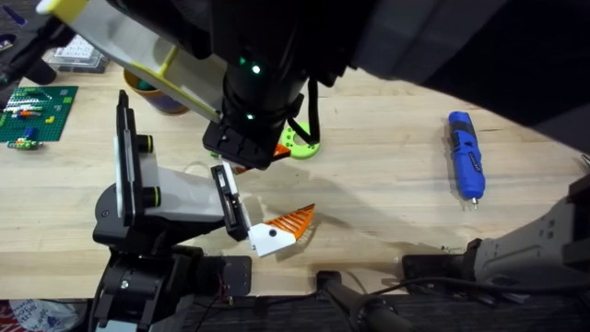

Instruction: Pick up the gripper from the table and insert it into the empty holder that is missing its gripper. Then pick up a screw, insert it into the mounting hole, and use the screwdriver to tighten it. Finally, clean up the table by picking up the vegetable and placing it into the bucket.

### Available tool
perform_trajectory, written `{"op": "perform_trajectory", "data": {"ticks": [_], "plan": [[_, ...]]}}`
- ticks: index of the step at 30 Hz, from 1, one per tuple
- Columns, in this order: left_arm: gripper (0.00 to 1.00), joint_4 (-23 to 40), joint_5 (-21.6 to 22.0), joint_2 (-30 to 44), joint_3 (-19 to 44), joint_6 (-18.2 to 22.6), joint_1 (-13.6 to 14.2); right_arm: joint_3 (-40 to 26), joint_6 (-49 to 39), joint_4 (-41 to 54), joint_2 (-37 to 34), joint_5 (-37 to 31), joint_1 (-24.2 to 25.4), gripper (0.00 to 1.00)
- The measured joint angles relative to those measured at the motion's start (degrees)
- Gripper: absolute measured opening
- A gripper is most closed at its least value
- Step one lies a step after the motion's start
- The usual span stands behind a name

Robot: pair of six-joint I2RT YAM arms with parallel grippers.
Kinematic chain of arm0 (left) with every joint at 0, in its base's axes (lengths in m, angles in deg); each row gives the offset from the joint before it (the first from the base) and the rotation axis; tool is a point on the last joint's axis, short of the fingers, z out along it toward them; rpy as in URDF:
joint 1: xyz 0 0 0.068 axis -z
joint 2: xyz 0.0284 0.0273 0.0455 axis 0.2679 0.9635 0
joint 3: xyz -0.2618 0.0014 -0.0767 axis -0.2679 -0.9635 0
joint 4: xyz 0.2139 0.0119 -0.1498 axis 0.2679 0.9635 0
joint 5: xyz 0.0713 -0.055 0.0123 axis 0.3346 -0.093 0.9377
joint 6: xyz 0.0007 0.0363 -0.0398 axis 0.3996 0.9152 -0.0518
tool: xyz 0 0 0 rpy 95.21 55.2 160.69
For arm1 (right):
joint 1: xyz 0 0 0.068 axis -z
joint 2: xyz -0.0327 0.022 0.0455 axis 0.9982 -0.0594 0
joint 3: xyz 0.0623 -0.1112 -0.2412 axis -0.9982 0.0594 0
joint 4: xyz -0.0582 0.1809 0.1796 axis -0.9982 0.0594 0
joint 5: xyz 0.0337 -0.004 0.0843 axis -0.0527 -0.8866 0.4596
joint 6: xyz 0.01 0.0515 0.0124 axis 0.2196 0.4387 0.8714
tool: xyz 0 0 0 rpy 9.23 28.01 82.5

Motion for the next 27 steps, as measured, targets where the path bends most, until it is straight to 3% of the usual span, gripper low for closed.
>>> {"op": "perform_trajectory", "data": {"ticks": [27], "plan": [[0.986,0.0,-0.09,0.0,0.0,0.0,0.0,0.0,0.04,0.86,0.21,0.01,0.0,0.009]]}}
